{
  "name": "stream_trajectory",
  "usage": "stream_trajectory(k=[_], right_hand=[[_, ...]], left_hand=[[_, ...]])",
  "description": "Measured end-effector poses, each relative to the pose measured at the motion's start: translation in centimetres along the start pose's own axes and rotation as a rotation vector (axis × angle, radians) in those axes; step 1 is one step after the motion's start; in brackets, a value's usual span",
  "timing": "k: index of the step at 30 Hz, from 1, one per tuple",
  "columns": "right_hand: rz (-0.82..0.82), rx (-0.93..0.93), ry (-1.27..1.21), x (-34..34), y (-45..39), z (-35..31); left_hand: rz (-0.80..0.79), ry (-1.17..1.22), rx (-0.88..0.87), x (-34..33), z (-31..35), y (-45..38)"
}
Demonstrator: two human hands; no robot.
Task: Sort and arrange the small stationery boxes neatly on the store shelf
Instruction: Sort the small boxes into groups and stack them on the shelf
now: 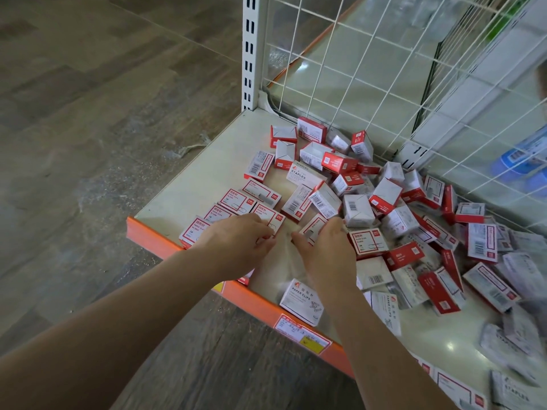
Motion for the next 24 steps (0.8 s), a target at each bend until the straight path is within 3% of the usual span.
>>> stream_trajectory(k=[15, 24], right_hand=[[-0.084, -0.045, -0.064, 0.6, 1.0, 0.7], [-0.099, -0.08, -0.144, 1.3, 1.7, 1.4]], left_hand=[[-0.027, 0.031, 0.024, 0.3, 0.6, 0.6], [0.101, 0.123, 0.07, 0.5, 0.5, 2.0]])
Point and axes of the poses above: each hand's wrist, its own y-axis away from the middle knuckle, its own x-axis out of the back of the hand, z = x × y, the point moved 3 cm from there along -y, towards the middle knuckle, and after that the axes turned 3 degrees about -y, right-handed, at the moved point
